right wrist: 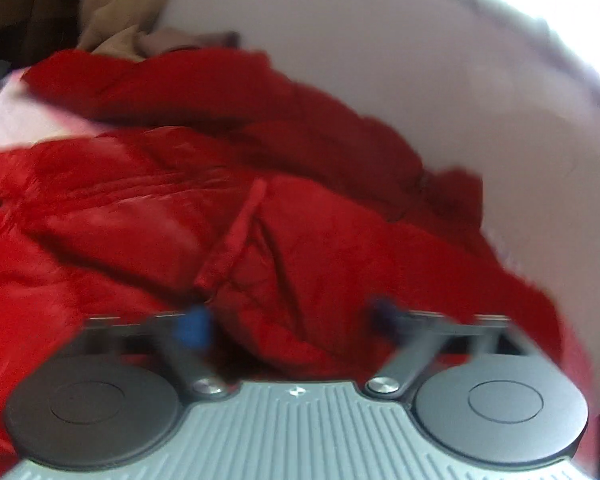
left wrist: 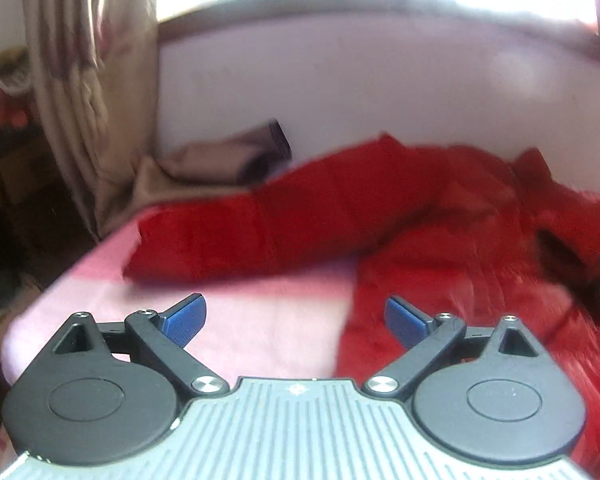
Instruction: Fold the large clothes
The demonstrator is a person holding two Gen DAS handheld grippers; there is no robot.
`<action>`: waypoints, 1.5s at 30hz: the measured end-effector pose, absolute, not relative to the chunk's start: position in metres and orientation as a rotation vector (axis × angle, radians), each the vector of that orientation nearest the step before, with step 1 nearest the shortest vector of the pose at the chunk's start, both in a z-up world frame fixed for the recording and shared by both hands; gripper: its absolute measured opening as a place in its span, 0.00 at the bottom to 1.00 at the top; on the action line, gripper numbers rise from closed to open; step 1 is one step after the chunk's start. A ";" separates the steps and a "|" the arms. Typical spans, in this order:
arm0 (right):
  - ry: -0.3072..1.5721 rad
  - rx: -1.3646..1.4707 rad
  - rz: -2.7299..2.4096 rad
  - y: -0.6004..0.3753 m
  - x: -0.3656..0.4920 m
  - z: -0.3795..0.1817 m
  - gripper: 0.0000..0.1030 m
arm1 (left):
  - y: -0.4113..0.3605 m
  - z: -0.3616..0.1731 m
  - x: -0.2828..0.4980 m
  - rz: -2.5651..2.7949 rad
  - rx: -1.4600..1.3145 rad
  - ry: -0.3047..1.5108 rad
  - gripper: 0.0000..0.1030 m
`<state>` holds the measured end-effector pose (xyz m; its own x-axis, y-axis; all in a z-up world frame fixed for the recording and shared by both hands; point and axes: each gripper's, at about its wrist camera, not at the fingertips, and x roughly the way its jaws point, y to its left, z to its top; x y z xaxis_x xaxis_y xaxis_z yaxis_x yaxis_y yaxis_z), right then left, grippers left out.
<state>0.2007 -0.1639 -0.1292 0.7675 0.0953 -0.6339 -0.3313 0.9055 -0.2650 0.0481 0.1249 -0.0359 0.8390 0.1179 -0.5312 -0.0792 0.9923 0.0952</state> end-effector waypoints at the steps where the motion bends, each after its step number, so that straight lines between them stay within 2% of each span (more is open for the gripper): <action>1: 0.633 -0.357 0.200 -0.178 0.202 -0.120 0.16 | 0.125 -0.038 0.046 0.097 0.069 0.584 0.92; 6: 0.467 -0.266 -0.086 -0.291 0.180 -0.060 0.13 | 0.139 -0.045 0.053 0.133 0.117 0.581 0.92; 10: 0.463 -0.206 -0.338 -0.402 0.163 -0.030 0.13 | 0.148 -0.046 0.067 0.150 0.122 0.597 0.92; 13: 0.488 -0.148 -0.468 -0.475 0.154 -0.028 0.13 | 0.148 -0.051 0.073 0.133 0.119 0.618 0.93; 14: 0.502 -0.112 -0.510 -0.498 0.151 -0.031 0.17 | 0.148 -0.052 0.077 0.119 0.117 0.627 0.94; 16: 0.523 -0.016 -0.565 -0.530 0.141 -0.037 0.41 | 0.147 -0.056 0.082 0.116 0.118 0.634 0.94; 17: 0.509 0.065 -0.575 -0.541 0.130 -0.040 0.66 | 0.148 -0.058 0.084 0.113 0.118 0.638 0.94; 18: 0.470 0.134 -0.540 -0.540 0.122 -0.040 0.78 | 0.148 -0.059 0.086 0.108 0.112 0.641 0.95; 20: 0.427 0.249 -0.377 -0.528 0.096 -0.051 0.79 | 0.151 -0.064 0.090 0.101 0.094 0.660 0.96; 24: 0.555 0.450 0.001 -0.467 0.060 -0.092 0.82 | 0.160 -0.071 0.097 0.076 0.032 0.706 0.96; 29: 0.738 0.464 0.196 -0.372 0.024 -0.149 0.83 | 0.165 -0.076 0.097 0.008 -0.065 0.746 0.96; 34: 0.773 0.517 0.286 -0.329 0.015 -0.178 0.84 | 0.164 -0.082 0.094 -0.068 -0.159 0.805 0.90; 35: 0.766 0.512 0.282 -0.322 0.015 -0.182 0.83 | 0.163 -0.083 0.093 -0.085 -0.177 0.812 0.88; 36: 0.766 0.504 0.283 -0.319 0.018 -0.186 0.74 | 0.162 -0.086 0.093 -0.100 -0.195 0.826 0.84; 37: 0.757 0.496 0.288 -0.316 0.021 -0.186 0.64 | 0.160 -0.088 0.093 -0.116 -0.203 0.842 0.71; 38: 0.747 0.487 0.296 -0.313 0.019 -0.186 0.47 | 0.158 -0.090 0.093 -0.137 -0.214 0.855 0.53; 39: 0.739 0.484 0.300 -0.312 0.014 -0.187 0.36 | 0.156 -0.090 0.090 -0.162 -0.228 0.853 0.43; 40: 0.730 0.484 0.302 -0.318 0.010 -0.185 0.32 | 0.154 -0.089 0.087 -0.175 -0.231 0.850 0.33; 41: 0.721 0.480 0.305 -0.322 0.006 -0.179 0.25 | 0.149 -0.086 0.082 -0.169 -0.205 0.841 0.27; 42: 0.715 0.466 0.309 -0.326 0.008 -0.170 0.21 | 0.142 -0.083 0.076 -0.167 -0.170 0.828 0.24; 45: 0.704 0.441 0.309 -0.340 0.004 -0.152 0.15 | 0.129 -0.074 0.050 -0.172 -0.125 0.822 0.18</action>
